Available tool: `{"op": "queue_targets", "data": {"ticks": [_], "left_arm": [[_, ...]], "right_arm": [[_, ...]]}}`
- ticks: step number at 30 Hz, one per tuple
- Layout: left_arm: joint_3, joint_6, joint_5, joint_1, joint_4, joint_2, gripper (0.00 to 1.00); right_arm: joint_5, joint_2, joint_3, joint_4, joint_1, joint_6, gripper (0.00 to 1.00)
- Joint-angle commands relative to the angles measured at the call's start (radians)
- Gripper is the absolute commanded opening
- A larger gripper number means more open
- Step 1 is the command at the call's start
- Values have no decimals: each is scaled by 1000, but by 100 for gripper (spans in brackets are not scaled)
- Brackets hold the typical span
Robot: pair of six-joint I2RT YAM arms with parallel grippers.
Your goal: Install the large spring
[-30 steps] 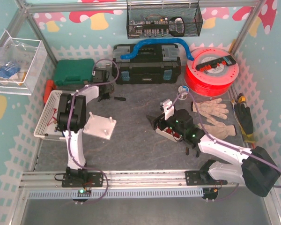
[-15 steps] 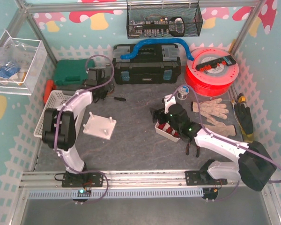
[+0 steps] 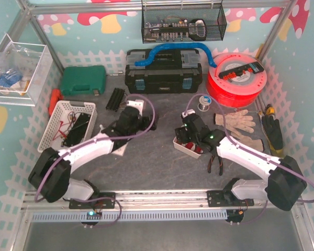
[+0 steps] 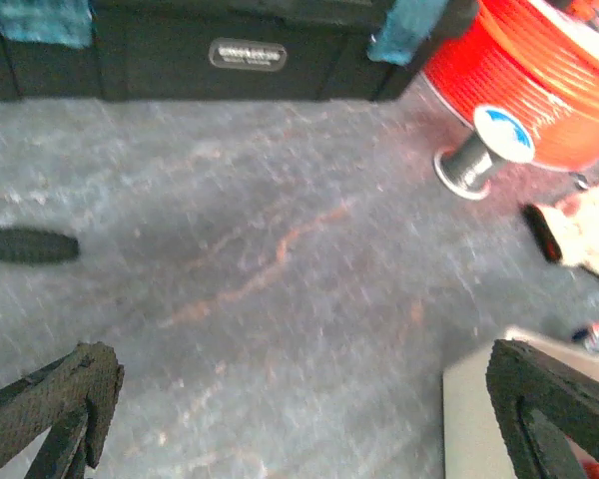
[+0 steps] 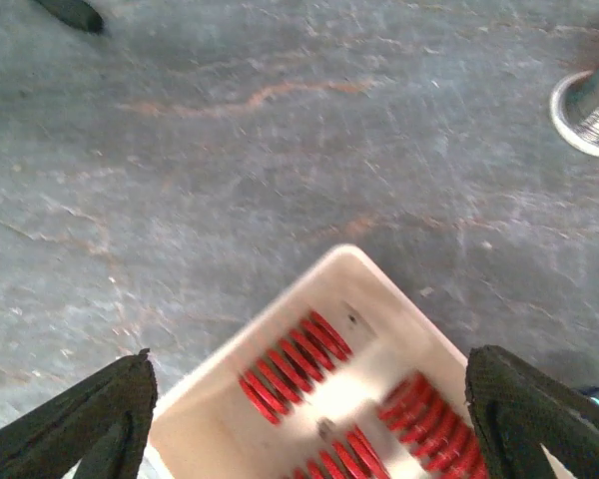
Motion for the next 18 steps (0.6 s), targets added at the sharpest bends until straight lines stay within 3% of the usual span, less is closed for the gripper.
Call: {"op": "queue_targets", "data": {"ticks": [1, 5, 11, 14, 18], "left_arm": [[-217, 5, 12, -43, 288, -100, 99], [-377, 53, 74, -67, 505, -163, 99], [-473, 142, 9, -108, 584, -258, 99], [-490, 151, -15, -112, 591, -315, 99], [-525, 152, -81, -115, 599, -373, 99]], "right_arm": [[59, -66, 37, -178, 3, -21, 84], [133, -77, 41, -177, 1, -157, 79], [125, -75, 71, -257, -5, -373, 70], [13, -126, 56, -203, -11, -477, 61], [63, -156, -13, -110, -13, -638, 51]]}}
